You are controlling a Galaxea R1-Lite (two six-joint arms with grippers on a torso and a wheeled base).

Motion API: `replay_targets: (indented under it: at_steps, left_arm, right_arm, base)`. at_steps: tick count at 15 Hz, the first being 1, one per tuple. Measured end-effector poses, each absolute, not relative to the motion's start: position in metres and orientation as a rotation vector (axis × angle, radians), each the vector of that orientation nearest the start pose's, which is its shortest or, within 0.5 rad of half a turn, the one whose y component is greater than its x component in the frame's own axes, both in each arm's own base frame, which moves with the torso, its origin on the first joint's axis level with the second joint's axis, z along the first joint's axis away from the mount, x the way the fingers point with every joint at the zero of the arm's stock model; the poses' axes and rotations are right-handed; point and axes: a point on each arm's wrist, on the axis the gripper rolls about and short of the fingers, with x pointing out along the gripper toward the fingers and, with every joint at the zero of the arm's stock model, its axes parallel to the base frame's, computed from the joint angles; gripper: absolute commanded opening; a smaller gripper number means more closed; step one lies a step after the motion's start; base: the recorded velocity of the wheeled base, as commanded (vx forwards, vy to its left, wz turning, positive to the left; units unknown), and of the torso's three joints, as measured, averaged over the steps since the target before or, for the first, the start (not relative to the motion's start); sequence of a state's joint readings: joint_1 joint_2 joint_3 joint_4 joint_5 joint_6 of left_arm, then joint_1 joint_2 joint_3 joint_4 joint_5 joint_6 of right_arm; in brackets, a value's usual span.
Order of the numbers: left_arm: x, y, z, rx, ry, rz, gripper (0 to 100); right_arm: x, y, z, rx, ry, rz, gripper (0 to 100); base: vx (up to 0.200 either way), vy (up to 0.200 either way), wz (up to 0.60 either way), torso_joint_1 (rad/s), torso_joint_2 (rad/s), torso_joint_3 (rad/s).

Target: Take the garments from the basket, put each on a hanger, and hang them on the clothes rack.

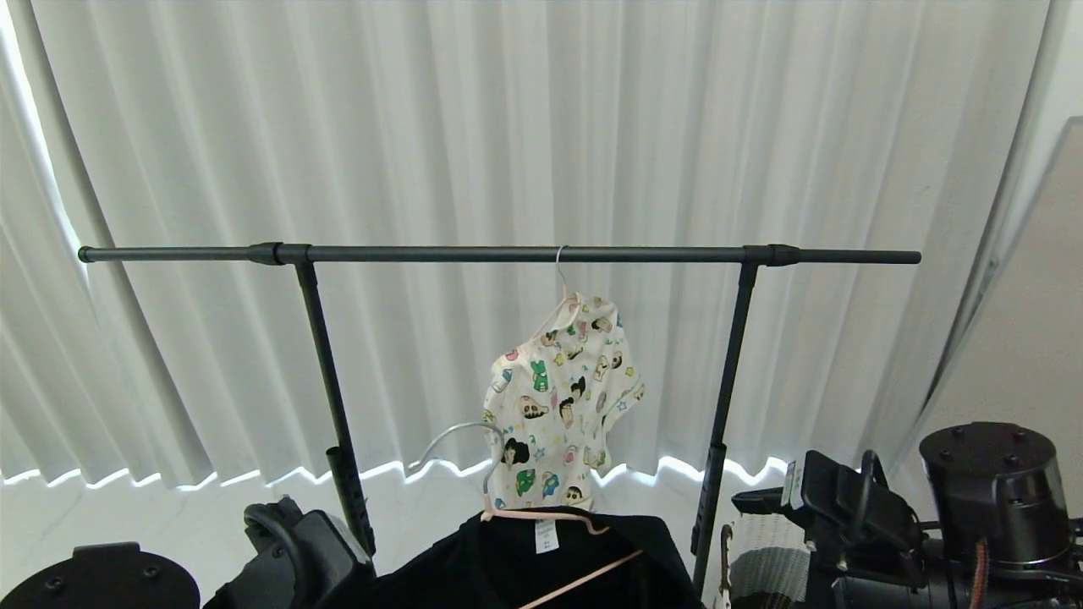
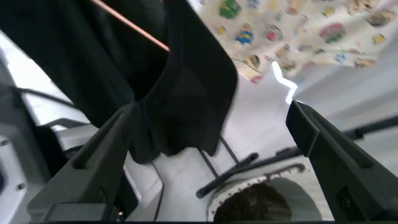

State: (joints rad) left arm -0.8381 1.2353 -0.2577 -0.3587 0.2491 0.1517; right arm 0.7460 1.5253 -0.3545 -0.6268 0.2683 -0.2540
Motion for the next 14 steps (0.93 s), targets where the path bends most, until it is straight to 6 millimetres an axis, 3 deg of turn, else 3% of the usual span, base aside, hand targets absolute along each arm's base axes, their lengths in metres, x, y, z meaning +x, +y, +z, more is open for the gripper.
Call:
replay_targets:
  at_steps: [8,14]
  left_arm:
    - [0.115,-0.088,0.109,0.5,0.574,-0.39,0]
    - [0.1,-0.121,0.128,0.441,0.392,-0.654,0]
  right_arm:
    - [0.15,0.133,0.118,-0.349,0.414,1.004,100]
    - [0.147,0.141,0.129,-0.383,0.364,1.051,100]
  base:
    - [0.0,0.0,0.0,0.0,0.0,0.0]
    - [0.0,0.0,0.0,0.0,0.0,0.0]
